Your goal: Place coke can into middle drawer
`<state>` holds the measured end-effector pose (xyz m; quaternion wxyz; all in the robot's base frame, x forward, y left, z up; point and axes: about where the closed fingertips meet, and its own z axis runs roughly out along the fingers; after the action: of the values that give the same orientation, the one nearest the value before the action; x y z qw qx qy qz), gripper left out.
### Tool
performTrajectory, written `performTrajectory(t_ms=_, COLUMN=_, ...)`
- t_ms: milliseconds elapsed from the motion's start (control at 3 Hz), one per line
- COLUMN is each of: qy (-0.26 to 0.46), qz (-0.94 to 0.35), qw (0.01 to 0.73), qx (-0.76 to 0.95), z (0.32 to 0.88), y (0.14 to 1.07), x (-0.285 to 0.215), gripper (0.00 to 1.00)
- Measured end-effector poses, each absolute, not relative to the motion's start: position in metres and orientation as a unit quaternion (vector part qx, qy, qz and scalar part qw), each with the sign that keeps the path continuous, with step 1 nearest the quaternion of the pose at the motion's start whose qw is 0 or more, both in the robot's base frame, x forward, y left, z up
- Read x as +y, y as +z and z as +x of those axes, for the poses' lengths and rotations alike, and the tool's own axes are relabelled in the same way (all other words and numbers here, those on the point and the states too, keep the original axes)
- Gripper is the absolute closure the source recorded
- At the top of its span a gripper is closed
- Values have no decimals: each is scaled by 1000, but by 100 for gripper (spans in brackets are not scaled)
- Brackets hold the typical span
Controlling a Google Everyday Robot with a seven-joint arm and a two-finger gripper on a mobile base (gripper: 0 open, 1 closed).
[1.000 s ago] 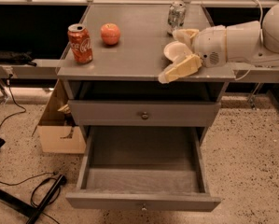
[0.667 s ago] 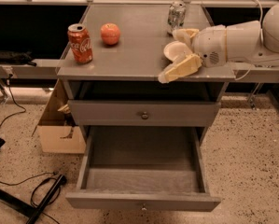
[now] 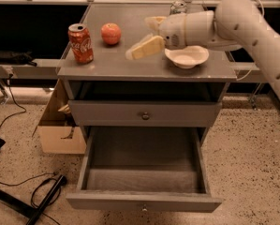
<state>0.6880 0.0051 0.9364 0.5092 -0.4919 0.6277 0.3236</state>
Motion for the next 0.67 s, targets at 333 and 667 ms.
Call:
performTrajectory(t_ms=333, qy=312, qz=-459, qw=523, qx=646, z=732, y=936, x=41, gripper=0)
performTrajectory(t_ms=667, qy=302, qz=-435, qw=534, qx=659, z=772, y=929, x=79, gripper=0)
